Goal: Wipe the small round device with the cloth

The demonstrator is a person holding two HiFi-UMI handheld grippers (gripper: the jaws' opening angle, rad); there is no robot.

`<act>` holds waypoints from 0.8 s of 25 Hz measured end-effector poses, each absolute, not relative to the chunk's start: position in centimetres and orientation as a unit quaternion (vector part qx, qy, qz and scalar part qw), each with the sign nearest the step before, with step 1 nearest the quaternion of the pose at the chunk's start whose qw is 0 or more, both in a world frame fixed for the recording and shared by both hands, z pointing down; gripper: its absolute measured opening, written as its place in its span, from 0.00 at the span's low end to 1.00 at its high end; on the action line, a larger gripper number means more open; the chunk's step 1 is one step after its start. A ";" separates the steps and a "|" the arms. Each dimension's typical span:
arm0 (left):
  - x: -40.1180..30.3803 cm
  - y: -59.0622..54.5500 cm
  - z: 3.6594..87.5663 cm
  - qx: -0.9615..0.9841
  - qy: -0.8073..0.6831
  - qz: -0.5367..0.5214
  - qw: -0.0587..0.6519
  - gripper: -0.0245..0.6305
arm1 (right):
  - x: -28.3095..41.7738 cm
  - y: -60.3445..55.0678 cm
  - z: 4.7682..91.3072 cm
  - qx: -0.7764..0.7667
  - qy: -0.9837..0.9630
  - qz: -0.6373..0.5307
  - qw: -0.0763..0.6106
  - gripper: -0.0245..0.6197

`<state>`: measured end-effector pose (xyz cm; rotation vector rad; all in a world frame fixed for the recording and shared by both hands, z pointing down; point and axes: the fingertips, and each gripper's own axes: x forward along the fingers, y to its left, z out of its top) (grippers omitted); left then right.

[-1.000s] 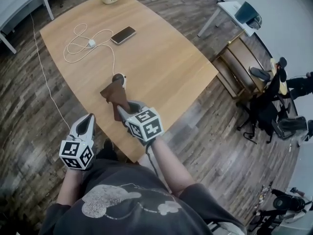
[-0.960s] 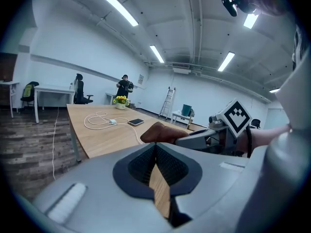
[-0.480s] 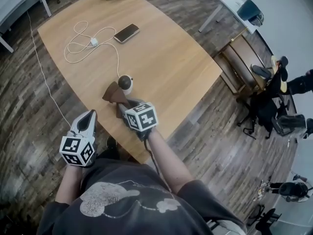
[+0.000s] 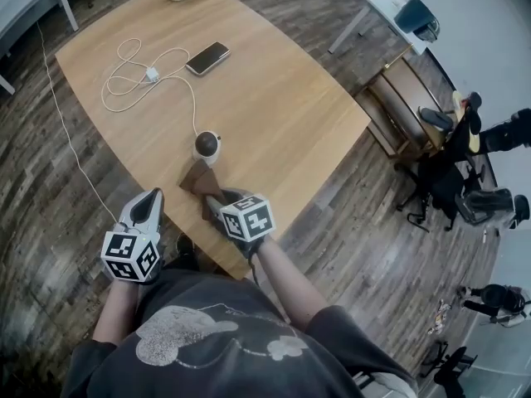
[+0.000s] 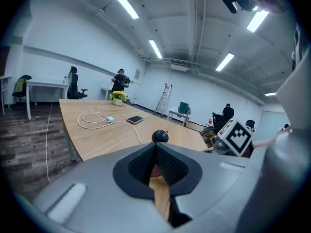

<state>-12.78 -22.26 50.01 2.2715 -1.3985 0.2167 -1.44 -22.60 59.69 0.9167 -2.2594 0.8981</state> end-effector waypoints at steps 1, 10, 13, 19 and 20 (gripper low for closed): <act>-12.7 -22.5 49.9 0.827 -0.508 0.077 0.228 0.07 | -1.0 -22.3 58.8 0.338 -0.844 0.323 0.262 0.15; -10.7 -24.8 47.8 0.847 -0.492 0.069 0.189 0.07 | 3.5 -25.4 52.5 0.403 -0.849 0.288 0.183 0.15; -10.4 -24.5 48.0 0.847 -0.490 0.069 0.193 0.07 | 3.7 -26.5 53.1 0.417 -0.842 0.287 0.188 0.15; -10.5 -23.9 48.1 0.846 -0.491 0.070 0.198 0.07 | 3.2 -26.3 57.7 0.405 -0.825 0.322 0.226 0.15; -10.6 -23.9 48.2 0.845 -0.492 0.071 0.199 0.07 | 3.2 -26.1 58.7 0.402 -0.821 0.329 0.237 0.15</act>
